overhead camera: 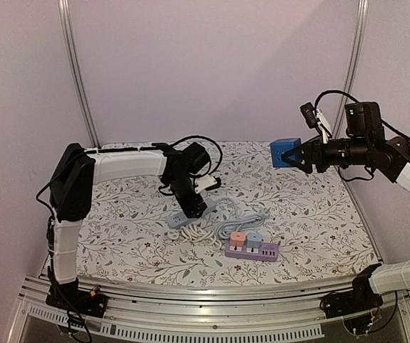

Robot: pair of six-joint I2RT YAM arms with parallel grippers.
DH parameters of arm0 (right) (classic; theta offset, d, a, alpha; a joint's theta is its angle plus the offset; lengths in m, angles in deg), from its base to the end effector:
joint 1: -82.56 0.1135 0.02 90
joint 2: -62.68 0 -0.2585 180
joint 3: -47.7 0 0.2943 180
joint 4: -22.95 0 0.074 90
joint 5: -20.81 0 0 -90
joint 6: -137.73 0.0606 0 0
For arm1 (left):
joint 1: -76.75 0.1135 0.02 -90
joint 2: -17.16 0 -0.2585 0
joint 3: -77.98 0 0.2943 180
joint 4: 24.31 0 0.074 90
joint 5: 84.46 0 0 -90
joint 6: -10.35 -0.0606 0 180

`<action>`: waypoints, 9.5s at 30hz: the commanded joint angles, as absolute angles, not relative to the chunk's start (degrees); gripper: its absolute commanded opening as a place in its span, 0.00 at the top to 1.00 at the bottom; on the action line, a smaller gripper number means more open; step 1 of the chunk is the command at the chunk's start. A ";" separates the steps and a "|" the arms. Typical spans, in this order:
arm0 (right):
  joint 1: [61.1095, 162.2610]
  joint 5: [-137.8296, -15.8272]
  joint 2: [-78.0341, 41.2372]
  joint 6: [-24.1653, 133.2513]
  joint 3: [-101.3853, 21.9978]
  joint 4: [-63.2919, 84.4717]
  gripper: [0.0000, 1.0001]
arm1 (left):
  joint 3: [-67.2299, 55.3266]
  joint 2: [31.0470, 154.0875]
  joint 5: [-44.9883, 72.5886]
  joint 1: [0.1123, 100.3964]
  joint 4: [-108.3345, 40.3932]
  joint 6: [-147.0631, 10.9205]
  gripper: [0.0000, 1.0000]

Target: Insert the plug

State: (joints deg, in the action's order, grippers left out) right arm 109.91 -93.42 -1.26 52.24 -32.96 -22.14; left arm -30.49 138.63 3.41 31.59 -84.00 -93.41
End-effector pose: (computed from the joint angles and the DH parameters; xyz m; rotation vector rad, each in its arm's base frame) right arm 0.2568 0.1609 0.3690 -0.6771 1.9985 0.7747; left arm 0.3413 -0.3400 0.1393 1.3898 2.4768 -0.0662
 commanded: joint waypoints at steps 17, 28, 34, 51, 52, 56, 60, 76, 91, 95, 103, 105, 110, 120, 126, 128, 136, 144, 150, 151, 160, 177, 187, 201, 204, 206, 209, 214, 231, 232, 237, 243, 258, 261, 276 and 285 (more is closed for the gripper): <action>113.37 -93.99 -7.11 51.87 -38.35 -23.91 1.00 | -33.97 145.85 4.76 35.18 -85.34 -98.36 0.44; 113.57 -92.96 -8.28 49.88 -38.75 -25.46 1.00 | -34.74 146.45 7.50 35.18 -84.77 -101.89 0.74; 113.52 -91.43 -8.69 49.00 -38.31 -25.04 1.00 | -35.61 146.19 8.71 33.92 -84.03 -105.13 0.83; 113.43 -86.55 -10.04 44.55 -35.51 -24.37 1.00 | -38.81 148.24 9.00 29.29 -80.62 -110.45 0.73; 113.52 -86.51 -10.40 44.34 -35.56 -24.38 1.00 | -38.77 148.29 8.78 29.22 -80.54 -110.35 0.71; 113.53 -86.28 -11.34 43.07 -35.78 -24.36 1.00 | -38.57 148.21 9.47 28.59 -80.21 -110.72 0.66; 113.50 -85.51 -11.99 41.84 -35.87 -24.55 1.00 | -39.08 148.34 10.08 27.25 -80.26 -110.95 0.66; 113.51 -82.23 -8.77 40.65 -33.14 -27.40 1.00 | -39.29 149.43 10.36 22.62 -79.08 -108.49 0.49; 113.47 -80.05 -8.31 40.08 -35.50 -30.16 1.00 | -33.77 137.21 8.91 22.77 -71.46 -103.32 0.01; 113.53 -79.41 -8.26 40.14 -35.47 -29.73 1.00 | -29.65 130.27 7.92 22.96 -68.76 -100.39 0.01; 113.58 -81.59 -7.94 37.18 -34.77 -28.17 1.00 | -17.81 115.44 3.39 22.96 -64.69 -93.76 0.01; 113.67 -82.80 -7.98 36.89 -34.32 -27.13 1.00 | -13.97 110.47 1.35 23.03 -64.60 -92.81 0.01; 115.46 -81.72 -8.78 36.54 -34.64 -25.42 1.00 | -5.29 96.83 -2.67 23.95 -63.69 -89.57 0.01; 124.01 -75.48 -19.67 35.46 -42.92 -31.82 1.00 | 6.90 76.62 -5.98 24.63 -67.04 -80.73 0.01; 126.16 -76.29 -23.39 30.64 -46.15 -34.11 1.00 | 10.64 69.16 -4.68 24.66 -69.87 -77.80 0.01; 126.37 -76.75 -24.81 28.17 -47.33 -35.99 1.00 | 11.81 67.30 -3.85 24.64 -70.68 -77.00 0.00; 126.48 -75.58 -29.03 18.04 -49.40 -38.69 1.00 | 14.95 60.79 -0.94 24.63 -75.17 -74.97 0.00; 126.43 -76.12 -35.74 11.43 -52.74 -40.06 1.00 | 18.19 58.43 -1.94 24.63 -76.02 -76.93 0.01; 126.45 -76.51 -41.15 7.11 -57.94 -42.27 1.00 | 19.39 58.15 -0.36 24.55 -75.81 -78.74 0.00; 126.44 -76.62 -42.12 6.79 -58.68 -42.30 1.00 | 19.37 58.36 0.24 24.56 -75.87 -79.42 0.01; 128.09 -76.58 -47.16 6.84 -61.03 -44.24 1.00 | 19.55 58.24 0.91 24.55 -75.66 -81.45 0.01; 130.19 -75.01 -53.91 9.97 -65.40 -45.84 1.00 | 19.59 57.61 0.86 24.14 -75.66 -81.36 0.01; 130.47 -73.67 -56.97 10.91 -67.42 -45.73 1.00 | 19.37 57.18 0.62 24.11 -76.23 -80.66 0.01; 130.55 -71.15 -58.20 10.03 -67.15 -44.58 1.00 | 19.46 56.00 -0.13 24.11 -76.54 -80.05 0.01; 130.55 -71.30 -58.46 10.02 -67.24 -44.44 1.00 | 19.39 56.09 -0.16 24.11 -76.54 -79.93 0.00; 130.55 -71.30 -58.60 9.98 -67.29 -44.40 1.00 | 19.38 56.18 -0.19 24.11 -76.55 -79.93 0.01; 130.60 -71.31 -58.69 9.94 -67.33 -44.10 1.00 | 19.35 56.27 -0.21 24.11 -76.58 -79.94 0.00; 130.78 -71.45 -59.24 9.70 -67.67 -43.83 1.00 | 19.37 56.27 -0.26 24.09 -76.54 -79.92 0.01; 132.64 -69.54 -61.40 9.41 -65.71 -44.90 1.00 | 19.16 56.33 -0.17 24.11 -76.74 -79.92 0.01; 132.71 -69.53 -61.82 9.62 -65.81 -44.93 1.00 | 18.97 56.54 -0.17 24.11 -77.04 -79.92 0.01; 132.88 -66.68 -63.68 10.46 -66.32 -45.17 1.00 | 17.52 57.04 0.17 24.11 -77.73 -79.93 0.01; 132.90 -66.34 -65.14 10.73 -66.56 -45.84 1.00 | 16.50 57.62 0.72 24.11 -78.29 -79.96 0.01; 134.41 -69.54 -72.70 13.41 -74.59 -46.46 0.73 | 13.73 60.04 1.58 24.11 -79.64 -79.95 0.00; 134.88 -66.95 -74.05 13.37 -75.98 -45.60 0.65 | 13.70 60.22 1.67 24.11 -79.70 -79.92 0.00; 137.41 -66.70 -77.18 12.70 -77.96 -41.55 0.55 | 12.34 59.26 0.18 24.11 -82.21 -79.99 0.00; 137.47 -64.45 -76.73 13.53 -77.01 -39.17 0.45 | 11.93 59.70 -0.62 24.09 -81.79 -78.35 0.01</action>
State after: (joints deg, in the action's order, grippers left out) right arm 135.99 -60.89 -68.16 10.36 -80.55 -54.35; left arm 13.42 59.55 0.35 24.16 -81.02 -80.03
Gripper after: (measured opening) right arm 0.629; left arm 0.992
